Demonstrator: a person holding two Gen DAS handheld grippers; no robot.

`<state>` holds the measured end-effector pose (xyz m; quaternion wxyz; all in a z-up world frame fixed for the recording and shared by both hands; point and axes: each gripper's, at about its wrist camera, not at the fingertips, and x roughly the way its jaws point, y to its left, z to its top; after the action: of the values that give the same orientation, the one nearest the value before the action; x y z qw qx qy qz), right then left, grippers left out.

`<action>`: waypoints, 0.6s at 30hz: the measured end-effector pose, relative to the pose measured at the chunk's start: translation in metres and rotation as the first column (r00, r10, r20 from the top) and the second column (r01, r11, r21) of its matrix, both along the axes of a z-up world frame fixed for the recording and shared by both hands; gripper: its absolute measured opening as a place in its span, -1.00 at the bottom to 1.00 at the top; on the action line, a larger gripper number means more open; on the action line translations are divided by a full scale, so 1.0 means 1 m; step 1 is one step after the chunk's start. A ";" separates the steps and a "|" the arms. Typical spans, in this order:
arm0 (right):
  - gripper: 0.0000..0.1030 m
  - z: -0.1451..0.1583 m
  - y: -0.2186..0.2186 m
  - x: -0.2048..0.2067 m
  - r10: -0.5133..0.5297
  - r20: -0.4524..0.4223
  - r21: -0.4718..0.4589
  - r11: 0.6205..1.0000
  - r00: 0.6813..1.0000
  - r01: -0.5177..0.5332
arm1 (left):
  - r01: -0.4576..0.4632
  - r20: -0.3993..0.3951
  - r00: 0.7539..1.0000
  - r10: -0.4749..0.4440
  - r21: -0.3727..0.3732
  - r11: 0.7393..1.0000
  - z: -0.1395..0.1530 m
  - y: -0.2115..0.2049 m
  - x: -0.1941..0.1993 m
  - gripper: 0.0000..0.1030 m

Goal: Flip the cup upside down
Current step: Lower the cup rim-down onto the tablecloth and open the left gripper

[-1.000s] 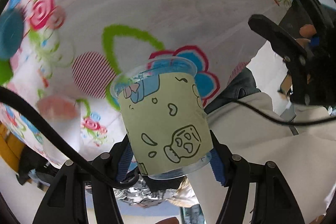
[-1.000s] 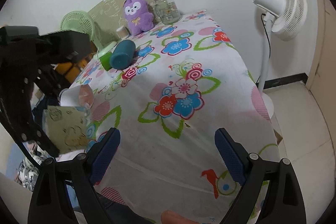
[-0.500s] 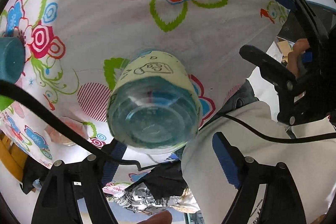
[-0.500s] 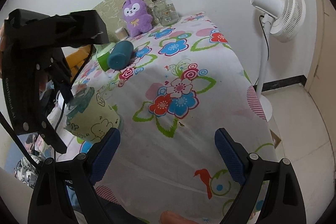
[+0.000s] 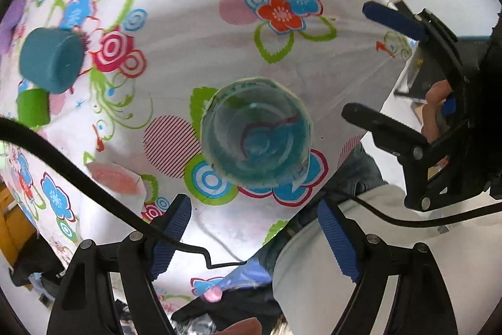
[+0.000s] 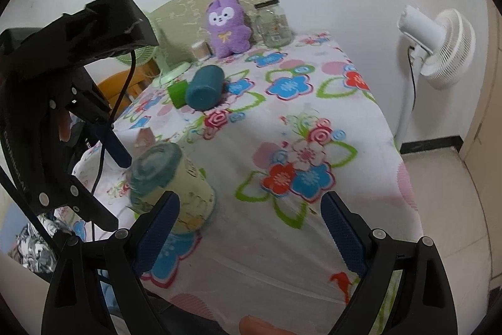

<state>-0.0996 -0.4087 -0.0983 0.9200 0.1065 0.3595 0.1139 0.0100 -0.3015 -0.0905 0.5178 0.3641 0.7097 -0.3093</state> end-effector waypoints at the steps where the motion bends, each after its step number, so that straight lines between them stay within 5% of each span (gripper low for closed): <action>1: 0.80 0.003 0.003 0.000 0.005 0.004 -0.007 1.000 1.000 -0.005 | -0.002 0.020 1.000 0.002 -0.024 1.000 0.004 0.004 -0.002 0.64; 11: 0.80 0.033 0.027 0.000 0.037 0.050 -0.078 0.996 0.998 -0.033 | -0.042 0.158 0.984 0.086 -0.262 0.964 0.037 0.047 -0.020 0.64; 18: 0.80 0.053 0.044 -0.006 0.046 0.097 -0.146 0.989 0.994 -0.032 | -0.056 0.329 0.916 0.229 -0.460 0.886 0.055 0.076 -0.033 0.64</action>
<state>-0.1052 -0.3643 -0.0452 0.9398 0.0266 0.3221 0.1107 -0.0232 -0.2258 -0.0354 0.7341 0.2350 0.5342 -0.3471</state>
